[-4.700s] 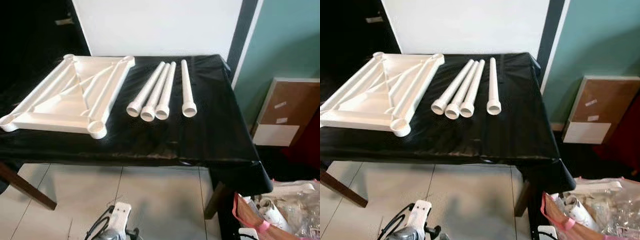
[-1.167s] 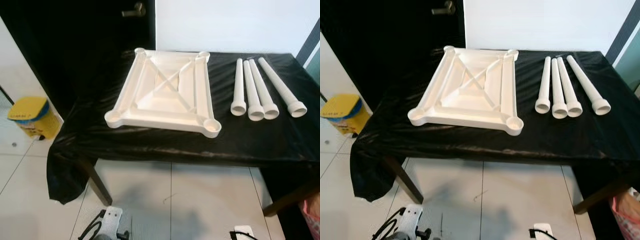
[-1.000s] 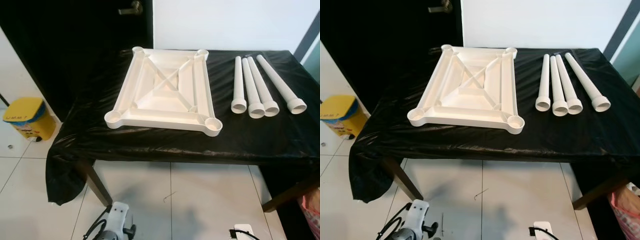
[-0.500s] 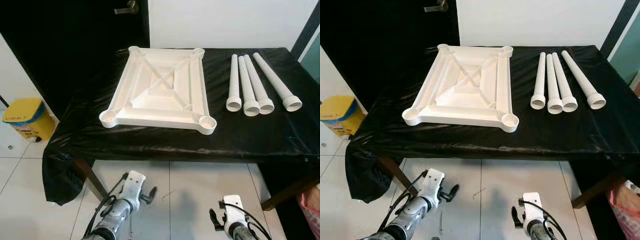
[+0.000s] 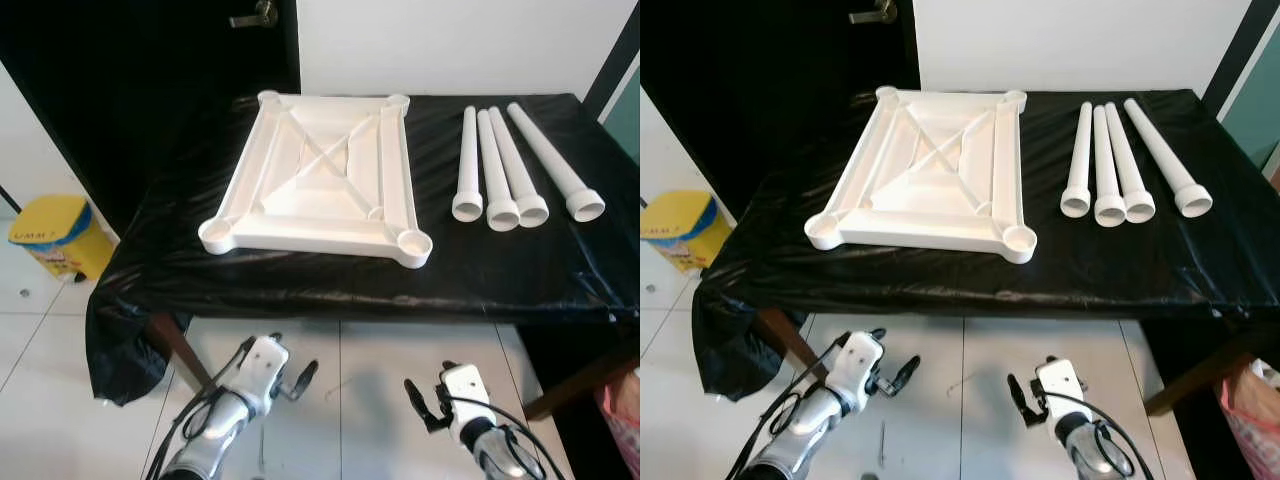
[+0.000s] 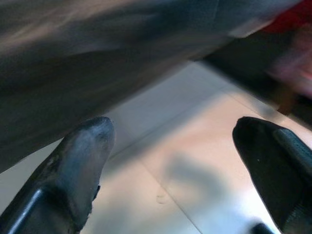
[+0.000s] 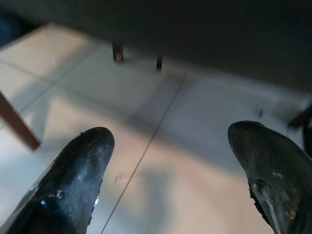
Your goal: Building children table
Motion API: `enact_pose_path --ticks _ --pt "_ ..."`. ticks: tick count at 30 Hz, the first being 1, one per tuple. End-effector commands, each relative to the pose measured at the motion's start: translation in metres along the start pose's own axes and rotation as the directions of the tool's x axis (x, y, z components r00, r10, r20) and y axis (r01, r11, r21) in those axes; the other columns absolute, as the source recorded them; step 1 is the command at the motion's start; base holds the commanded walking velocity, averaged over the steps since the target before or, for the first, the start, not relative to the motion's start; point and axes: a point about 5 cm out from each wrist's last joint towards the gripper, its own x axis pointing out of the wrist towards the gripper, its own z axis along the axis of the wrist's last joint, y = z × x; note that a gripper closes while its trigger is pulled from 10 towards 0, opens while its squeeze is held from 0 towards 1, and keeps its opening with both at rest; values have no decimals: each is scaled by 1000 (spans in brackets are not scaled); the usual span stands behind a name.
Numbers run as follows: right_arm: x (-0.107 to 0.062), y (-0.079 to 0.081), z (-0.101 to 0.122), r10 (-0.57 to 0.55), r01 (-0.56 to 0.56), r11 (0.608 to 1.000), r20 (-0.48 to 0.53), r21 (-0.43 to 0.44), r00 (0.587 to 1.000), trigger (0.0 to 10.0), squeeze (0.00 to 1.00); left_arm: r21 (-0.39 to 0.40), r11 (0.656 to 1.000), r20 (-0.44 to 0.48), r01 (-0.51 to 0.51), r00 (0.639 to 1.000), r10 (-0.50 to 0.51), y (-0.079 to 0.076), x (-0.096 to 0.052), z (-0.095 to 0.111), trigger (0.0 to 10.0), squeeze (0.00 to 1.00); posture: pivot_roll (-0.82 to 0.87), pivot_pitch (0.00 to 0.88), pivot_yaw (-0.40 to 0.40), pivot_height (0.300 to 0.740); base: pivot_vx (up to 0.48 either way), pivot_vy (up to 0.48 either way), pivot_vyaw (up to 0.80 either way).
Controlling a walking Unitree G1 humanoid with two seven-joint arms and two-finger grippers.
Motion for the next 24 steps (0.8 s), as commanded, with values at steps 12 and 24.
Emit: enact_pose_path --ticks 12,24 --pt "8 -3 84 -3 -4 1000 355 20 935 10000 0 -73 996 286 -51 956 70 6 -2 67 10000 0 2 3 39 740 0 0 0" --pt "36 -24 114 -291 228 950 340 214 894 10000 0 -187 913 286 -364 869 405 53 12 103 10000 0 4 0 24 740 0 0 0"
